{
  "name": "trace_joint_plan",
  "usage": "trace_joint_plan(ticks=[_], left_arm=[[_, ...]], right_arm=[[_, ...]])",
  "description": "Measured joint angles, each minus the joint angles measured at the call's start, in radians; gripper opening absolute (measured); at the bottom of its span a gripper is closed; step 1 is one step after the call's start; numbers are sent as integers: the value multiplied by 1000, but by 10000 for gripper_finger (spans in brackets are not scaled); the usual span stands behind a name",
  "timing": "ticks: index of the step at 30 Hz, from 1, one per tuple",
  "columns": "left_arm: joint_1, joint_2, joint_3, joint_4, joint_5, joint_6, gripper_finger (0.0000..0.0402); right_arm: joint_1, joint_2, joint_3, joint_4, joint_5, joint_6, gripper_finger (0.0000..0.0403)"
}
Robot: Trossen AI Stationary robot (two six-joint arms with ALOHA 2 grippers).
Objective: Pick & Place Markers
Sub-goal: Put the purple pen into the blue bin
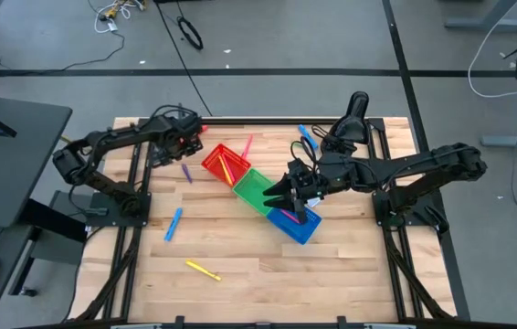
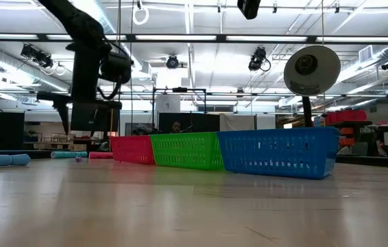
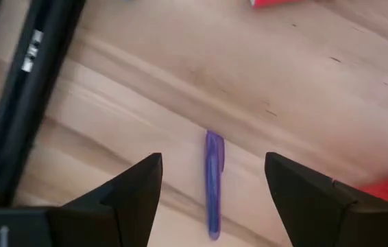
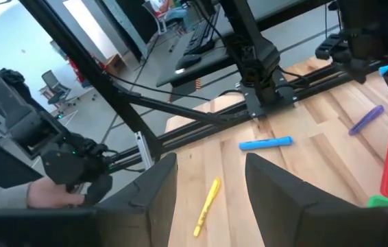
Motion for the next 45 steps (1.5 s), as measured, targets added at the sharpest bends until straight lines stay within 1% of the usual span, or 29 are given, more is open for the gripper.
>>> trace_joint_plan(ticks=[7, 10, 22, 29, 34, 39, 42, 45], left_arm=[[0, 0, -97, 148, 5, -44, 265], [0, 0, -133, 181, 5, -54, 265], [0, 0, -230, 345, 13, -74, 265], [0, 7, -256, 356, 1, -72, 265], [-6, 50, -254, 349, 9, -60, 265], [-32, 64, -244, 339, -3, -58, 265], [-37, 66, -230, 334, -10, -52, 254], [-37, 66, -223, 331, -7, -47, 230]], right_arm=[[2, 0, 0, -31, 0, 0, 172], [2, 0, 0, -45, 0, 0, 172], [2, 0, 0, -52, 3, -11, 172], [2, 0, 0, -57, 3, -12, 172], [2, 0, 0, -57, 4, -27, 172], [2, 0, 0, -58, 4, -30, 172], [2, 0, 0, -58, 4, -37, 172], [2, 0, 0, -58, 4, -37, 172]])
